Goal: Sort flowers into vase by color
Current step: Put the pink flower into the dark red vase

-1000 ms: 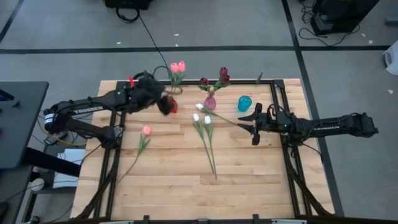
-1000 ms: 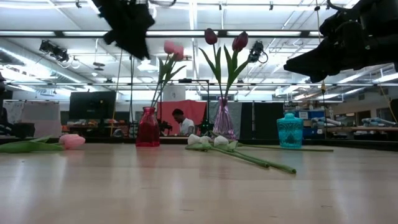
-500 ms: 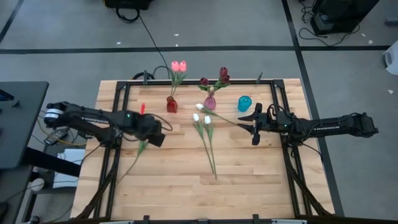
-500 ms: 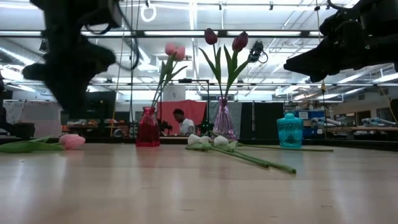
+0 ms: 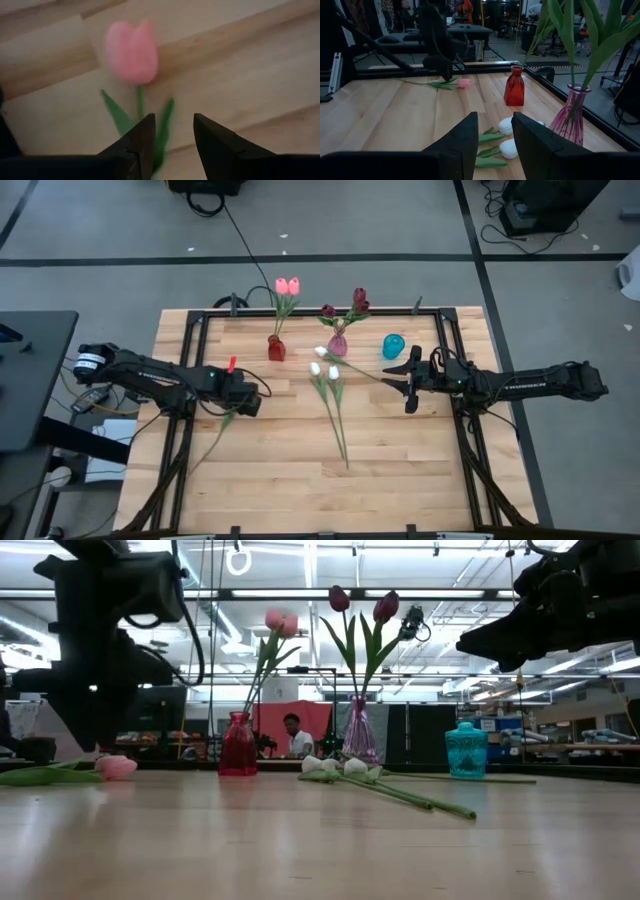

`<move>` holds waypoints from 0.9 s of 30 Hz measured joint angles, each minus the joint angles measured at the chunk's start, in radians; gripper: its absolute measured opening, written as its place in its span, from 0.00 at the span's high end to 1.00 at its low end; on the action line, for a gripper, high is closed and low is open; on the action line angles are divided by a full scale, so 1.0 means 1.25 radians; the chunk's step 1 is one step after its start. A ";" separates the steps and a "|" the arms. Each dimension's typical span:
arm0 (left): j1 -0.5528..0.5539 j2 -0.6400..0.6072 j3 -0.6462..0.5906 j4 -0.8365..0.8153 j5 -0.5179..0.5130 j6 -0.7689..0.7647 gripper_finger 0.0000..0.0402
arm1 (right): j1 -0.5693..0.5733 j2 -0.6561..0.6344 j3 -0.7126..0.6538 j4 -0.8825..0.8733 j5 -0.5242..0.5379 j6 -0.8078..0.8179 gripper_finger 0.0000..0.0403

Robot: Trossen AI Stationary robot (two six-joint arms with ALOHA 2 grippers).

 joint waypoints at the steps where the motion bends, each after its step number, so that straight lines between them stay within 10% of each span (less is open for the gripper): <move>1: 0.000 0.012 0.000 -0.005 -0.008 0.001 0.66 | 0.000 0.000 0.000 0.000 0.000 0.000 0.67; 27: -0.001 0.216 0.004 0.036 -0.054 0.103 0.80 | 0.000 0.000 0.000 -0.001 0.000 -0.002 0.67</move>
